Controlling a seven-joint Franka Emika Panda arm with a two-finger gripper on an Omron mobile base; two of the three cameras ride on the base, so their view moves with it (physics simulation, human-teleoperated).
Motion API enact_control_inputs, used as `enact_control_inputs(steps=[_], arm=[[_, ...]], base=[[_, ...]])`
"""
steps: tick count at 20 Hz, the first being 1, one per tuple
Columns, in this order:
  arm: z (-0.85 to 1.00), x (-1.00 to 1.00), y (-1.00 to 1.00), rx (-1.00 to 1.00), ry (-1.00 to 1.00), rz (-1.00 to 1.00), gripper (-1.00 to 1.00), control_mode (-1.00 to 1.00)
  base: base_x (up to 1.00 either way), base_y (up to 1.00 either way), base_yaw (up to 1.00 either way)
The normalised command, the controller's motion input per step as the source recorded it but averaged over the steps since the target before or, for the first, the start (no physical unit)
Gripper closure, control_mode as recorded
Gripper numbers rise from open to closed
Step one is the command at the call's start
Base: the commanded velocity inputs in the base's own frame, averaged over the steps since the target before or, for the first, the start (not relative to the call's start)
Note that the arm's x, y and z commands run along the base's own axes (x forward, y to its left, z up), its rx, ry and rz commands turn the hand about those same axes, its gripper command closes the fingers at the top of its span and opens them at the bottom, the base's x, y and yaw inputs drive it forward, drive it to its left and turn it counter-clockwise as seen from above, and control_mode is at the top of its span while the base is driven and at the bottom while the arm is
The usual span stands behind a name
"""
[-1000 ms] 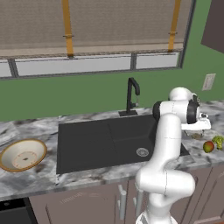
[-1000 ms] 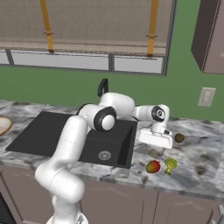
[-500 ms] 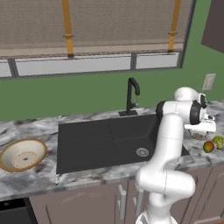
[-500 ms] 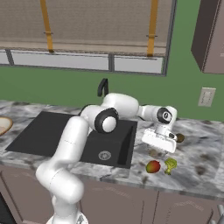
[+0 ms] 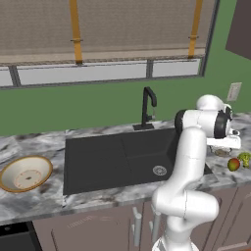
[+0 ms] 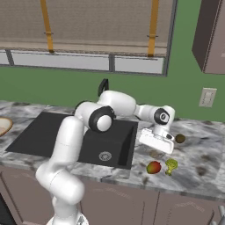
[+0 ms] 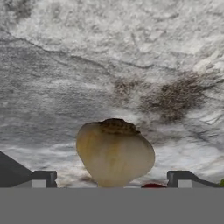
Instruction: There is a mixed pile of frozen fruits and vegetables on the counter. Locate all the frozen vegetables and place the items in a bowl on the counter. Take all the frozen fruits and defrost them in a running sink.
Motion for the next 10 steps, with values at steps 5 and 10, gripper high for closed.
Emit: enact_control_inputs(steps=[5, 10], arm=[[-0.02, 0.22, -0.09, 0.0, -0.04, 0.08, -1.0, -1.0], [-0.11, 0.16, 0.05, 0.0, -0.02, 0.01, 1.0, -1.0]], base=[[0.0, 0.0, 0.0], [0.0, 0.0, 0.0]])
